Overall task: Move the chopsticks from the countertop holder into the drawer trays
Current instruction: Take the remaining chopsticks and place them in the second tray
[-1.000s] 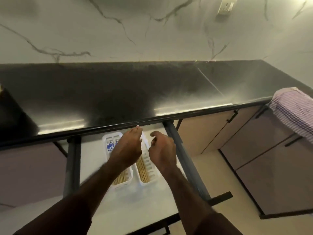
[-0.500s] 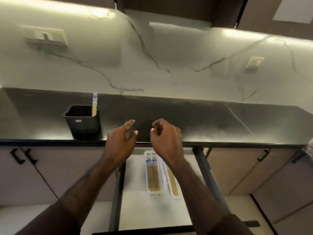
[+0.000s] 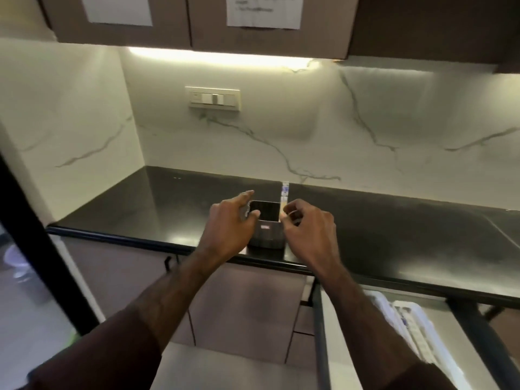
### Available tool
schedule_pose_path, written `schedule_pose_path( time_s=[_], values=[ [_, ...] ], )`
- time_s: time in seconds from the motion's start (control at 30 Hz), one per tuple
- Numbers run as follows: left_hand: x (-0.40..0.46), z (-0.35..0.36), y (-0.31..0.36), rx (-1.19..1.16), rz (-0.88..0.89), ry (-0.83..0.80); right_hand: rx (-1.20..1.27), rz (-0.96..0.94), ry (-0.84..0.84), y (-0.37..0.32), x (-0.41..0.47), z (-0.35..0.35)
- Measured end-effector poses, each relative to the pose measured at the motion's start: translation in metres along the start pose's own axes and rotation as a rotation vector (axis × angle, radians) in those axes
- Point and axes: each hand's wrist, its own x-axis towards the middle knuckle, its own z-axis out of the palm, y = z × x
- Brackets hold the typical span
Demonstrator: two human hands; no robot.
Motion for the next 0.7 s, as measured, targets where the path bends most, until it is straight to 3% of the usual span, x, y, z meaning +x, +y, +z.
schedule_pose_path(
  time_s=[0.27,0.7],
  values=[
    [0.053,-0.001,-0.076,-0.018,-0.028,-0.05,-0.015,0.001,0.001,-0.023,0.043,0.079],
    [0.172,0.104,-0.145,-0.078,-0.098,-0.242,-0.039,0.182,-0.008,0.065,0.147,0.142]
  ],
)
